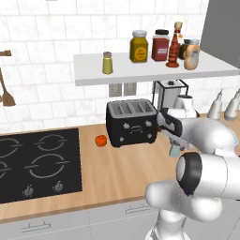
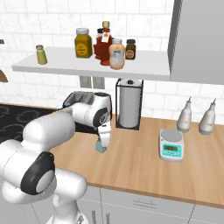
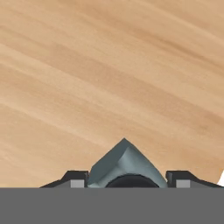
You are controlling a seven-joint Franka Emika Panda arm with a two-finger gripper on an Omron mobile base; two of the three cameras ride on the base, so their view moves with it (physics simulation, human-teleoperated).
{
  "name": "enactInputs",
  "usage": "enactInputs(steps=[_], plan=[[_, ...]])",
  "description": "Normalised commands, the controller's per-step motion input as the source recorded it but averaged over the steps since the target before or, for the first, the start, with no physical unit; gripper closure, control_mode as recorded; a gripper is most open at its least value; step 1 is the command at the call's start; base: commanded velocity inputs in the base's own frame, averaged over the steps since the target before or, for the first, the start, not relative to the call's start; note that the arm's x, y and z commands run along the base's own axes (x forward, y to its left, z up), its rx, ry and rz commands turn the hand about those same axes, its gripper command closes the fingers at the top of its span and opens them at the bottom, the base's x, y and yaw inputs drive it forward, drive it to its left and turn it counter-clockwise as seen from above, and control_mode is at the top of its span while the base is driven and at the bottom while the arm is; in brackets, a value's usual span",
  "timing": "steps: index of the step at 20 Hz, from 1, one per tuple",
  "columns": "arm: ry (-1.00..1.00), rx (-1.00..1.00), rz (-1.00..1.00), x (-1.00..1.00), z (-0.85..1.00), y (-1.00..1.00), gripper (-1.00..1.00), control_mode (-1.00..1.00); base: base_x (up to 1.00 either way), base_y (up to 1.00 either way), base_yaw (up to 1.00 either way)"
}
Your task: Put the shaker and condiment bottle from the counter next to their counterparts in the cabinet.
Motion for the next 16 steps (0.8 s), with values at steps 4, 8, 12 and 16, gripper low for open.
enactInputs(steps=[4,8,12,16], plan=[[0.01,-0.04,0.00,-0.01,0.37,0.38,1.00,-1.00,0.00,0.00,0.00],[0.03,0.00,0.00,0.00,-0.02,0.37,1.00,-1.00,0.00,0.00,0.00],[0.00,0.00,0.00,0.07,0.67,0.38,1.00,-1.00,0.00,0.00,0.00],[0.00,0.01,0.00,0.00,1.00,0.20,1.00,-1.00,0.00,0.00,0.00]])
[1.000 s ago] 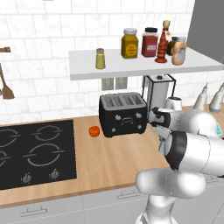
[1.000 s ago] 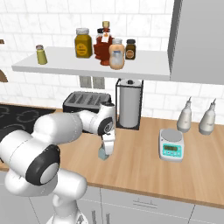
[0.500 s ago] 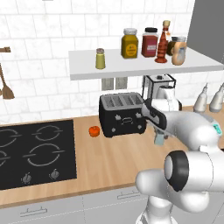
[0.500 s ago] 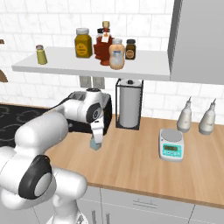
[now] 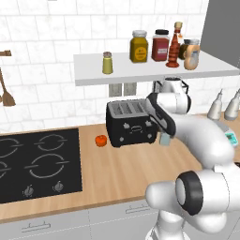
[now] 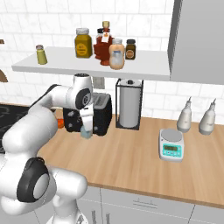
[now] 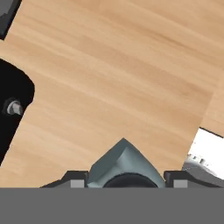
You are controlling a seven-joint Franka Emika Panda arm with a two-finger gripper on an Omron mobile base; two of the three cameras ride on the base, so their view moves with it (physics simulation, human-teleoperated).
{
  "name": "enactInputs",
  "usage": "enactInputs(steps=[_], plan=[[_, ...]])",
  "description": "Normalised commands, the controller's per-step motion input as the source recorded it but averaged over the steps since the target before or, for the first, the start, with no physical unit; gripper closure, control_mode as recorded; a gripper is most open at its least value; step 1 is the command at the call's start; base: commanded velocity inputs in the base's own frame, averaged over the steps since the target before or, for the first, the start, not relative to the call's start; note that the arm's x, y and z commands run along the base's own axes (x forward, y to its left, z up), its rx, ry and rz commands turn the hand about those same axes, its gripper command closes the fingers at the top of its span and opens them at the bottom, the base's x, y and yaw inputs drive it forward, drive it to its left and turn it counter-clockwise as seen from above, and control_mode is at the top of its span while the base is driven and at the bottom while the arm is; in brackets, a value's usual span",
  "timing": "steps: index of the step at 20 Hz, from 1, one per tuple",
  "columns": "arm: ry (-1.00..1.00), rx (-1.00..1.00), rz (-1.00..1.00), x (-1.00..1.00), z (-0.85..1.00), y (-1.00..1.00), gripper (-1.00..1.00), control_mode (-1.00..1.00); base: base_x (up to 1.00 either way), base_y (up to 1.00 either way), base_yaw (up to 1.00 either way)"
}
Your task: Put the shaker and condiment bottle from the counter next to their counterparts in the cabinet.
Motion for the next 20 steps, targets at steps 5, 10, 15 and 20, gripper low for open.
enactInputs(steps=[5,10,15,20], plan=[[0.02,0.01,0.00,0.00,0.81,0.24,1.00,-1.00,0.00,0.00,0.00],[0.00,-0.01,0.00,0.00,0.03,0.28,1.00,-1.00,0.00,0.00,0.00],[-0.02,0.00,0.04,0.03,0.84,0.17,1.00,-1.00,0.00,0.00,0.00],[0.00,0.04,0.06,0.03,1.00,0.20,1.00,-1.00,0.00,0.00,0.00]])
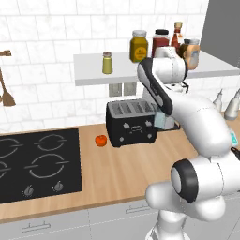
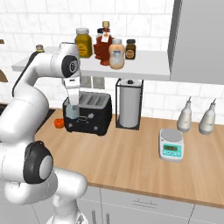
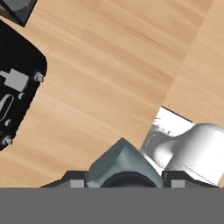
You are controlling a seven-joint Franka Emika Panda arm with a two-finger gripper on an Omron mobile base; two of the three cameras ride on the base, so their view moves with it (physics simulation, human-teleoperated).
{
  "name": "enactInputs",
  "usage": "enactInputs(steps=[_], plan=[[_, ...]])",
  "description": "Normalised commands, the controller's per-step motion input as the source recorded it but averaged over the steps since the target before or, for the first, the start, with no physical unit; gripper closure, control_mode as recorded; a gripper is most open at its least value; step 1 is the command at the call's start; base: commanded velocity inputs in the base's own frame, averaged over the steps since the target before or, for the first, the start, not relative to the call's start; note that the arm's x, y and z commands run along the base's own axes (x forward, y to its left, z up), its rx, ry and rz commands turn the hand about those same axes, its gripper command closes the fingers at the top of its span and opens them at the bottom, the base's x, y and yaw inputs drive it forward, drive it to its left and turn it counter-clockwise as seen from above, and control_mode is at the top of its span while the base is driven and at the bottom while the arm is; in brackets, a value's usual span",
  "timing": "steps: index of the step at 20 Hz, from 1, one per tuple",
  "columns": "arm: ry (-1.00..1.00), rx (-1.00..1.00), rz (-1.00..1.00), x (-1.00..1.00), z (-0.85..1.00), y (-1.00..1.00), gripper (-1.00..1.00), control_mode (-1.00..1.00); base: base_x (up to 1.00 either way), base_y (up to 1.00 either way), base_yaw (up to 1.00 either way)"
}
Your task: Put the shaker and condiment bottle from the counter next to their counterparts in the cabinet.
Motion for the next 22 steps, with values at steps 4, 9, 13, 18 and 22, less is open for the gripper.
enactInputs(steps=[4,9,13,18,22], plan=[[0.00,0.01,0.06,-0.02,0.52,0.29,1.00,-1.00,0.00,0.00,0.00],[-0.11,-0.02,0.00,-0.22,0.00,0.26,1.00,-1.00,0.00,0.00,0.00],[-0.29,-0.01,0.00,-0.69,0.00,0.18,1.00,-1.00,0.00,0.00,0.00],[-0.35,0.00,0.00,-0.71,0.28,0.11,1.00,-1.00,0.00,0.00,0.00],[-0.18,0.00,0.00,0.16,0.96,0.08,1.00,-1.00,0.00,0.00,0.00]])
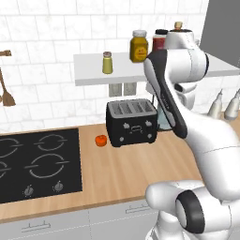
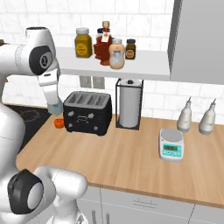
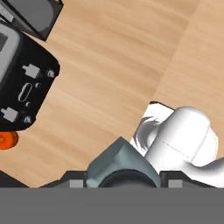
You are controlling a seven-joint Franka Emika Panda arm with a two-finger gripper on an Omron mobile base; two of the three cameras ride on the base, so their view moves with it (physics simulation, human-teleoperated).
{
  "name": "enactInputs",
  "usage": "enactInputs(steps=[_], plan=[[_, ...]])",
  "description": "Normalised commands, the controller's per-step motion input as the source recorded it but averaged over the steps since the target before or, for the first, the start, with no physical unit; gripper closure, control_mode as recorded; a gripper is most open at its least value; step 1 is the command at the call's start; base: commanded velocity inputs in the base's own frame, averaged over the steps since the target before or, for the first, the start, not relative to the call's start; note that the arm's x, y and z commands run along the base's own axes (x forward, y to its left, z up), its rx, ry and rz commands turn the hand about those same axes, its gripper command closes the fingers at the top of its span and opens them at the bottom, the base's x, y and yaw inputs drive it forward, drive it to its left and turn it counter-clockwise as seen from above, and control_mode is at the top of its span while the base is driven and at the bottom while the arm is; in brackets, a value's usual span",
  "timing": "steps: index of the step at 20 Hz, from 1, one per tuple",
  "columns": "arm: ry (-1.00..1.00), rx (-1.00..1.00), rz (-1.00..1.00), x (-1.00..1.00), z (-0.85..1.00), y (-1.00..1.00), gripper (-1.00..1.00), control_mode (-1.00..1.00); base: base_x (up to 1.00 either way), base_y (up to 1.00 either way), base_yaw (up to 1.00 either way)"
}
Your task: Put the shaker and condiment bottle from the counter next to their counterparts in the cabinet.
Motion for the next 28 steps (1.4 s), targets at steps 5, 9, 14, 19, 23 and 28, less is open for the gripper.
enactInputs(steps=[5,9,14,19,23,28], plan=[[-0.08,0.00,0.00,0.33,0.78,0.19,1.00,-1.00,0.00,0.00,0.00],[-0.04,-0.02,0.02,0.09,0.22,0.28,1.00,-1.00,0.00,0.00,0.00],[-0.07,0.00,0.00,0.45,0.90,0.10,1.00,-1.00,0.00,0.00,0.00],[-0.08,0.00,0.00,0.18,0.71,0.15,1.00,-1.00,0.00,0.00,0.00],[-0.03,0.00,0.00,0.00,0.00,0.26,1.00,-1.00,0.00,0.00,0.00],[-0.08,-0.01,0.00,0.41,0.00,0.02,1.00,-1.00,0.00,0.00,0.00]])
